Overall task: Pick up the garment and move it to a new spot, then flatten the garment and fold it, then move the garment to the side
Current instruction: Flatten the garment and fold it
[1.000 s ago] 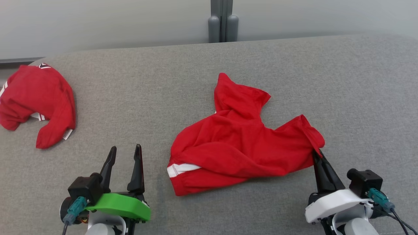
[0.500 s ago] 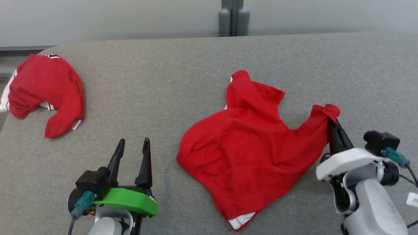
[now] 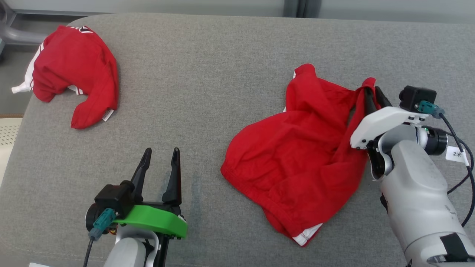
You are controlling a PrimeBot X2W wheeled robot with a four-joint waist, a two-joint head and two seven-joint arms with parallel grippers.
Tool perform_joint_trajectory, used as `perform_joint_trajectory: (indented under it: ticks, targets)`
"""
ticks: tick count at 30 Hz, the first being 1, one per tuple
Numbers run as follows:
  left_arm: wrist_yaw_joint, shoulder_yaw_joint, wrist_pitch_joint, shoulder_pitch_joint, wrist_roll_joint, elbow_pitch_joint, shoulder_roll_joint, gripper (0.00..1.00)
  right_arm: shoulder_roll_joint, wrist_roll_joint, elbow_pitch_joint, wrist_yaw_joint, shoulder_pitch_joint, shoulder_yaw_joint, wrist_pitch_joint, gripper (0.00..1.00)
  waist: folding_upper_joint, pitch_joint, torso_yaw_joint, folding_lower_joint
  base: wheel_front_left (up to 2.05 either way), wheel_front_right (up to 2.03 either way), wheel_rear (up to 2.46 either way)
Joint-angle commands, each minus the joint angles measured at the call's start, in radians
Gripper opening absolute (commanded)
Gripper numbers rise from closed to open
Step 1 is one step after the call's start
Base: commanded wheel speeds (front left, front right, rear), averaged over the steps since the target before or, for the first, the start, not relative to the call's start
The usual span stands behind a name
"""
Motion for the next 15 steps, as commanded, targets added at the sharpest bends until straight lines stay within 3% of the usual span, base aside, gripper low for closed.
perform_joint_trajectory:
  ticks: [1,7,15]
  targets:
    - [-0.007,0.004,-0.001,-0.018,0.01,0.004,-0.006,1.0,-0.003,-0.013,0.024,0.0,-0.04,0.018,-0.021,1.0,0.0,0.012,0.005,0.0,0.0,0.0,0.0]
    - [-0.012,0.017,-0.001,-0.012,0.018,0.011,-0.01,1.0,-0.004,0.029,0.065,0.0,-0.087,0.1,-0.068,1.0,0.0,-0.001,-0.031,0.0,0.0,0.0,0.0]
    - [-0.017,0.023,-0.001,0.022,0.029,0.017,-0.014,1.0,-0.003,-0.023,-0.065,0.0,0.087,0.065,-0.077,1.0,0.0,-0.038,-0.088,0.0,0.0,0.0,0.0]
